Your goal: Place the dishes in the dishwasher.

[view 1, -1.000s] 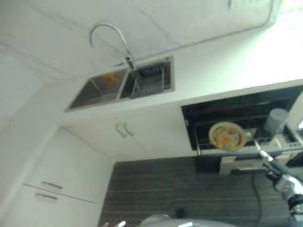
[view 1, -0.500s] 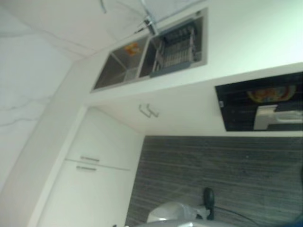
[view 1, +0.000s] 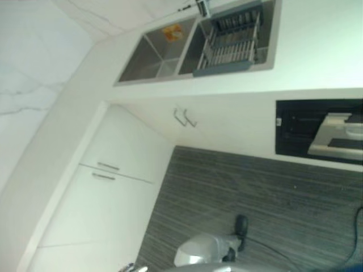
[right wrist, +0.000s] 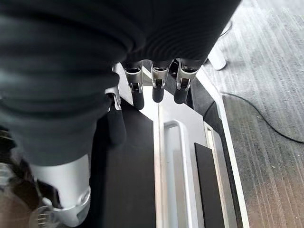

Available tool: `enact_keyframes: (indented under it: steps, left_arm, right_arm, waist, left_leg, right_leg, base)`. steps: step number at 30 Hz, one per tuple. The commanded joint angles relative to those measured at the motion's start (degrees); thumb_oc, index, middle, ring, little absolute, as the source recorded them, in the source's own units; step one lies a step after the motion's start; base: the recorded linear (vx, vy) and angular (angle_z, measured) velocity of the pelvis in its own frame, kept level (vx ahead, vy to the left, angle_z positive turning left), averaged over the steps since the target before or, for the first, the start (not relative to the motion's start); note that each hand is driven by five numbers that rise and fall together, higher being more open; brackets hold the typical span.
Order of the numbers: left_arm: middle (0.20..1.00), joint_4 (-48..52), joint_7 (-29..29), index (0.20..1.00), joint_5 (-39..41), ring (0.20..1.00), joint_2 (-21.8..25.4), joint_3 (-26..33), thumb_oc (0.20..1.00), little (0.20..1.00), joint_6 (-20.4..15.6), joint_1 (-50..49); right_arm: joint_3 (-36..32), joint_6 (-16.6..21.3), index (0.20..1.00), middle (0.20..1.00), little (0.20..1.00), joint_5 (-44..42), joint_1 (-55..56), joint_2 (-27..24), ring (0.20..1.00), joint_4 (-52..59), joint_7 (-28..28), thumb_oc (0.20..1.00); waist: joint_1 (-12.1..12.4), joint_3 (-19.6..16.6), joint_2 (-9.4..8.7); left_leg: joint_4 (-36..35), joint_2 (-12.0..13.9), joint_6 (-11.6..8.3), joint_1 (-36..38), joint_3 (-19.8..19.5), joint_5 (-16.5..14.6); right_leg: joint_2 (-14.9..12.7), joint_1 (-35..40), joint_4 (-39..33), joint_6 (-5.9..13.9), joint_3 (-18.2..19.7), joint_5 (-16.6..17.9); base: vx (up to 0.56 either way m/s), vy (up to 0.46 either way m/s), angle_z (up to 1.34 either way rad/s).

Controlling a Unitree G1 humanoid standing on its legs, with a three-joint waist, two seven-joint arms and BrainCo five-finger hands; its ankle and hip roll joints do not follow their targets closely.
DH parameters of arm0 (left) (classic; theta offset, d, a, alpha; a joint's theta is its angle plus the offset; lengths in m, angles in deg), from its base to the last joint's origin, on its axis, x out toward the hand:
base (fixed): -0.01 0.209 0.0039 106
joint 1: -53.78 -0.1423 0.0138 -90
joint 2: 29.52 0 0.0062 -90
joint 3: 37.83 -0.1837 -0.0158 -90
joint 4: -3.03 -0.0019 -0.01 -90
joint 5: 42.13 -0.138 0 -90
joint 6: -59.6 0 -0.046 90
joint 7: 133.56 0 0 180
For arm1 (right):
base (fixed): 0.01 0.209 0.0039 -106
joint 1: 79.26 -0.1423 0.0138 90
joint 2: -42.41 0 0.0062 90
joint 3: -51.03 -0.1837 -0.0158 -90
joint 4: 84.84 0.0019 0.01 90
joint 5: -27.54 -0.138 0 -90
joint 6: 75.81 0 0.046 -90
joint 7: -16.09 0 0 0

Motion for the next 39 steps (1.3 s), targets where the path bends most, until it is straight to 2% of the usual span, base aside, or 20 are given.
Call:
enact_keyframes:
  steps: [1, 2, 4, 5, 8, 9, 10, 13, 15, 18, 21, 24, 25, 27, 29, 31, 33, 35, 37, 39]
  left_arm:
    - [1.0, 3.4, 0.3, 1.0, -1.8, 1.0, 5.5, 0.2, 1.0, 1.0, -0.2, -0.3]
    - [1.0, 3.7, 0.3, 1.0, -1.7, 1.0, 5.6, 0.5, 1.0, 1.0, -0.3, -0.3]
    - [1.0, 4.6, -0.2, 1.0, -1.2, 1.0, 5.9, 1.5, 1.0, 1.0, -0.2, -0.2]
    - [1.0, 3.9, -0.3, 1.0, -1.0, 1.0, 6.0, 2.5, 1.0, 1.0, -0.4, 0.2]
    - [1.0, 2.5, -3.1, 1.0, -1.0, 1.0, 4.4, 3.8, 1.0, 1.0, -0.4, 2.1]
    - [1.0, 2.2, -4.0, 1.0, -0.9, 1.0, 3.4, 4.6, 1.0, 1.0, -0.9, 2.6]
    - [1.0, 1.6, -4.7, 1.0, -0.7, 1.0, 2.8, 4.8, 1.0, 1.0, -1.2, 3.1]
    - [1.0, 0.0, -6.1, 1.0, 0.1, 1.0, 2.1, 4.2, 1.0, 1.0, -1.9, 5.5]
    - [1.0, -0.4, -6.6, 1.0, 0.5, 1.0, 2.1, 4.3, 1.0, 1.0, -2.6, 6.4]
    - [1.0, -0.7, -6.5, 1.0, 2.7, 1.0, 2.3, 5.3, 1.0, 1.0, -3.8, 6.8]
    - [1.0, -1.0, -3.8, 1.0, 5.4, 1.0, 2.1, 5.9, 1.0, 1.0, -6.0, 7.8]
    - [1.0, -1.9, -1.3, 1.0, 8.7, 1.0, 1.7, 5.6, 1.0, 1.0, -4.9, 9.6]
    - [1.0, -3.7, 0.5, 1.0, 13.4, 1.0, 0.3, 6.2, 1.0, 1.0, 2.0, 11.2]
    - [1.0, -6.3, 6.1, 1.0, 15.1, 1.0, -0.7, 7.0, 1.0, 1.0, 4.3, 12.5]
    - [1.0, -6.9, 5.9, 1.0, 11.0, 1.0, -0.8, 5.7, 1.0, 1.0, 4.2, 13.6]
    - [1.0, -6.4, 7.7, 1.0, 12.9, 1.0, -1.9, 4.5, 1.0, 1.0, 6.0, 15.4]
    - [1.0, -8.4, 8.6, 1.0, 11.1, 1.0, -2.5, 3.3, 1.0, 1.0, 4.9, 16.7]
    - [1.0, -8.4, 11.5, 1.0, 10.9, 1.0, -2.6, 2.8, 1.0, 1.0, 5.1, 17.9]
    - [1.0, -9.3, 12.7, 1.0, 9.4, 1.0, -2.9, 2.1, 1.0, 1.0, 3.9, 18.1]
    - [1.0, -10.0, 12.7, 1.0, 8.6, 1.0, -2.8, 1.7, 1.0, 1.0, 3.9, 18.4]
  right_arm:
    - [0.0, 8.9, 1.0, 1.0, 1.0, -0.3, -6.4, -0.5, 1.0, 16.6, 7.7, 1.0]
    - [-1.4, 7.4, 1.0, 1.0, 1.0, -0.2, -2.8, 0.7, 1.0, 17.4, 10.1, 1.0]
    - [-5.9, 6.7, 1.0, 1.0, 1.0, -4.8, 7.2, 4.9, 1.0, 21.9, 11.5, 1.0]
    - [-10.5, 7.9, 1.0, 1.0, 1.0, -8.6, 15.5, 10.4, 1.0, 25.6, 10.6, 1.0]
    - [-11.1, 10.5, 1.0, 1.0, 1.0, -11.0, 32.0, 26.9, 1.0, 33.4, 7.6, 1.0]
    - [-10.1, 12.9, 1.0, 1.0, 1.0, -8.7, 38.0, 33.6, 1.0, 33.5, 8.1, 1.0]
    - [-9.0, 16.0, 1.0, 1.0, 1.0, -6.5, 41.7, 37.8, 1.0, 32.2, 8.6, 1.0]
    - [-6.5, 21.9, 1.0, 1.0, 1.0, -4.5, 46.7, 44.3, 1.0, 25.7, 10.1, 1.0]
    - [-4.3, 24.8, 1.0, 1.0, 1.0, -1.9, 49.7, 46.5, 1.0, 23.3, 9.8, 1.0]
    - [-4.4, 26.1, 1.0, 1.0, 1.0, -0.8, 52.0, 46.9, 1.0, 21.1, 10.5, 1.0]
    - [-4.6, 27.4, 1.0, 1.0, 1.0, 1.6, 53.4, 47.4, 1.0, 17.6, 11.5, 1.0]
    - [-5.3, 27.3, 1.0, 1.0, 1.0, 1.9, 54.3, 47.8, 1.0, 13.9, 12.9, 1.0]
    - [-6.4, 26.3, 1.0, 1.0, 1.0, 1.2, 54.7, 48.4, 1.0, 11.6, 13.8, 1.0]
    - [-7.0, 25.3, 1.0, 1.0, 1.0, 3.6, 55.2, 48.9, 1.0, 9.8, 14.9, 1.0]
    - [-7.2, 24.1, 1.0, 1.0, 1.0, 5.3, 56.0, 48.7, 1.0, 8.8, 15.2, 1.0]
    - [-8.1, 22.6, 1.0, 1.0, 1.0, 7.5, 56.2, 47.3, 1.0, 7.9, 14.7, 1.0]
    - [-8.9, 22.2, 1.0, 1.0, 1.0, 8.2, 56.4, 46.5, 1.0, 6.0, 13.7, 1.0]
    - [-11.1, 20.8, 1.0, 1.0, 1.0, 6.9, 57.1, 45.3, 1.0, 4.0, 13.1, 1.0]
    - [-12.3, 20.0, 1.0, 1.0, 1.0, 4.9, 57.3, 45.3, 1.0, 2.9, 11.8, 1.0]
    - [-12.9, 19.7, 1.0, 1.0, 1.0, 3.5, 57.7, 45.5, 1.0, 2.5, 11.9, 1.0]
  waist:
    - [6.0, -3.1, -1.76]
    - [5.7, -2.9, -2.26]
    - [4.8, -2.1, -3.8]
    - [4.0, -1.8, -5.04]
    - [2.1, -0.8, -7.85]
    - [1.1, -0.6, -9.03]
    - [0.5, -0.8, -9.85]
    - [-1.0, -1.7, -11.76]
    - [-2.0, -2.7, -13.56]
    - [-3.2, -3.5, -14.84]
    - [-4.0, -4.7, -15.84]
    - [-4.2, -6.0, -16.34]
    - [-4.5, -6.7, -16.47]
    - [-5.3, -7.3, -16.2]
    - [-6.2, -7.1, -15.19]
    - [-7.0, -6.3, -13.83]
    - [-7.7, -6.1, -13.21]
    - [-8.9, -6.2, -13.17]
    - [-9.0, -7.0, -13.44]
    - [-9.4, -7.6, -13.92]
  left_leg:
    - [0.0, 5.9, -8.44, 0.3, 3.9, -2.5]
    - [0.0, 6.2, -8.29, 0.3, 4.2, -2.6]
    - [0.0, 7.2, -8.04, 0.7, 5.1, -2.9]
    - [0.0, 7.7, -7.91, 1.1, 6.0, -3.2]
    - [0.1, 9.1, -7.3, 1.8, 7.1, -3.9]
    - [0.2, 9.8, -6.93, 2.3, 7.7, -4.3]
    - [0.1, 10.4, -6.68, 2.6, 8.3, -4.6]
    - [0.0, 11.7, -6.39, 3.7, 9.5, -5.3]
    - [0.0, 12.6, -6.37, 4.5, 10.2, -6.0]
    - [0.0, 13.4, -6.33, 5.7, 11.0, -6.7]
    - [0.0, 13.9, -6.42, 6.5, 10.6, -7.0]
    - [0.0, 14.6, -7.14, 7.2, 10.1, -7.0]
    - [0.0, 15.1, -7.79, 7.6, 9.8, -6.9]
    - [0.0, 16.1, -8.68, 7.9, 10.4, -6.4]
    - [0.0, 17.2, -9.91, 7.5, 10.8, -5.4]
    - [0.0, 17.4, -10.87, 6.6, 10.2, -4.6]
    - [0.0, 16.8, -10.83, 6.4, 11.4, -4.0]
    - [0.0, 16.2, -10.5, 7.1, 15.3, -4.6]
    - [0.0, 15.5, -9.96, 7.5, 13.8, -5.5]
    - [0.0, 15.0, -9.37, 8.2, 13.9, -6.3]
  right_leg:
    - [-3.2, -7.1, 8.5, -2.98, 3.4, 0.0]
    - [-2.9, -7.1, 8.3, -2.99, 3.5, 0.3]
    - [-2.6, -7.3, 8.0, -2.87, 3.9, 0.9]
    - [-2.1, -7.3, 7.6, -2.83, 4.4, 1.1]
    - [-1.3, -7.8, 7.4, -2.78, 5.9, 1.9]
    - [-0.8, -8.0, 7.3, -2.89, 6.6, 1.9]
    - [-0.4, -8.1, 7.1, -2.84, 7.1, 1.9]
    - [1.3, -7.7, 6.3, -2.85, 8.0, 1.8]
    - [2.8, -7.4, 5.7, -2.83, 8.9, 1.0]
    - [4.4, -7.1, 5.3, -3.01, 10.0, 0.0]
    - [6.5, -6.8, 4.6, -3.21, 11.2, -1.2]
    - [8.4, -5.4, 3.4, -3.83, 11.0, -2.1]
    - [9.5, -4.6, 2.6, -4.53, 10.6, -2.6]
    - [10.8, -4.1, 2.2, -5.44, 10.5, -3.2]
    - [12.0, -3.9, 2.2, -6.52, 10.3, -4.1]
    - [12.7, -4.2, 1.6, -7.37, 11.0, -4.6]
    - [12.8, -4.1, 1.0, -7.46, 10.8, -4.2]
    - [12.2, -3.0, 1.2, -6.99, 8.6, -4.3]
    - [12.0, -2.5, 1.5, -6.63, 9.1, -4.8]
    - [11.6, -2.4, 1.8, -6.06, 9.6, -4.8]
  base:
    - [-0.13, -0.046, 0.02]
    - [-0.07, -0.117, -0.01]
    - [-0.11, -0.159, -0.1]
    - [-0.14, -0.189, -0.21]
    - [-0.12, -0.232, -0.26]
    - [-0.09, -0.223, -0.29]
    - [-0.09, -0.22, -0.18]
    - [-0.13, -0.194, -0.46]
    - [-0.2, -0.2, -0.27]
    - [-0.16, -0.131, -0.05]
    - [-0.14, -0.127, -0.06]
    - [-0.08, -0.121, -0.09]
    - [-0.04, -0.135, -0.06]
    - [0.0, -0.116, 0.01]
    - [0.01, -0.054, -0.02]
    - [-0.06, 0.083, -0.05]
    - [-0.06, 0.153, 0.16]
    - [-0.02, 0.225, 0.67]
    - [0.06, 0.24, 0.9]
    - [0.12, 0.247, 0.13]
